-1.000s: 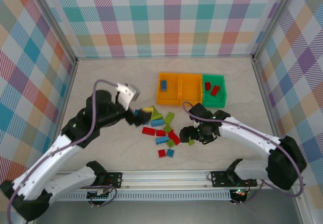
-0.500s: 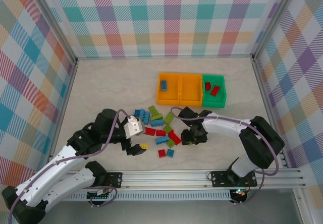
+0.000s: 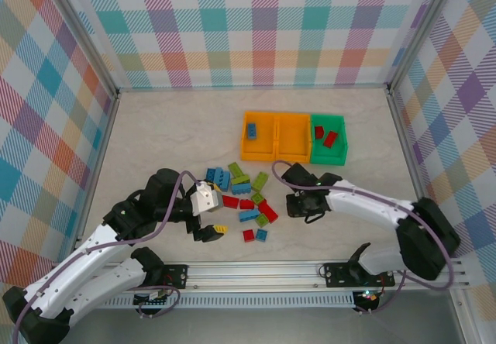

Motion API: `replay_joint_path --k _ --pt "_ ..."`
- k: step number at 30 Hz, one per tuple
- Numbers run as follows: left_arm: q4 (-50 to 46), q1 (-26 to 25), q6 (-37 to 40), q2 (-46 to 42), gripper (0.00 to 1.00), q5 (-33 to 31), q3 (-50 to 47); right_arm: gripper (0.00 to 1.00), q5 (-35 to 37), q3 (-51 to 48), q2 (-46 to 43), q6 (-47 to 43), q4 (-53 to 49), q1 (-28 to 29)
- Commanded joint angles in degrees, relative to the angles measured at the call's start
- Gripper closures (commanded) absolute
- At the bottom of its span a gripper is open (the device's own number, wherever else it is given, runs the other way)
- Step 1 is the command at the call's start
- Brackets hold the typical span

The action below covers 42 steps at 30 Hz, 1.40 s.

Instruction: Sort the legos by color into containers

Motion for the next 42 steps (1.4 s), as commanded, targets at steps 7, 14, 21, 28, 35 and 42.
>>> replay_joint_path --k 7,14,21,28,35,42 --pt "3.53 -0.44 0.01 -2.23 0.00 -2.75 -1.71 0.75 1.19 14.63 2.62 -7.49 9.55 -15.40" --pt "3.11 -0.46 -0.43 -5.60 0.00 -5.30 -2.72 0.72 -2.31 28.55 20.78 -9.75 11.96 -19.94" --pt "3.11 -0.46 -0.52 -5.96 0.00 -4.57 -3.03 0.52 -0.95 35.43 28.30 -8.77 9.71 -22.06" --pt "3.38 -0.46 -0.61 -5.33 0.00 -4.96 -3.03 0.49 -1.91 35.17 24.10 -8.93 7.66 -21.97" --pt "2.95 -0.46 -0.29 -5.33 0.00 -5.18 -3.03 0.45 -11.35 22.14 10.99 -13.76 9.93 -14.06" --pt "3.37 -0.46 0.57 -4.50 0.00 -3.39 -3.19 0.32 -15.41 16.06 9.94 -15.49 8.50 -0.99"
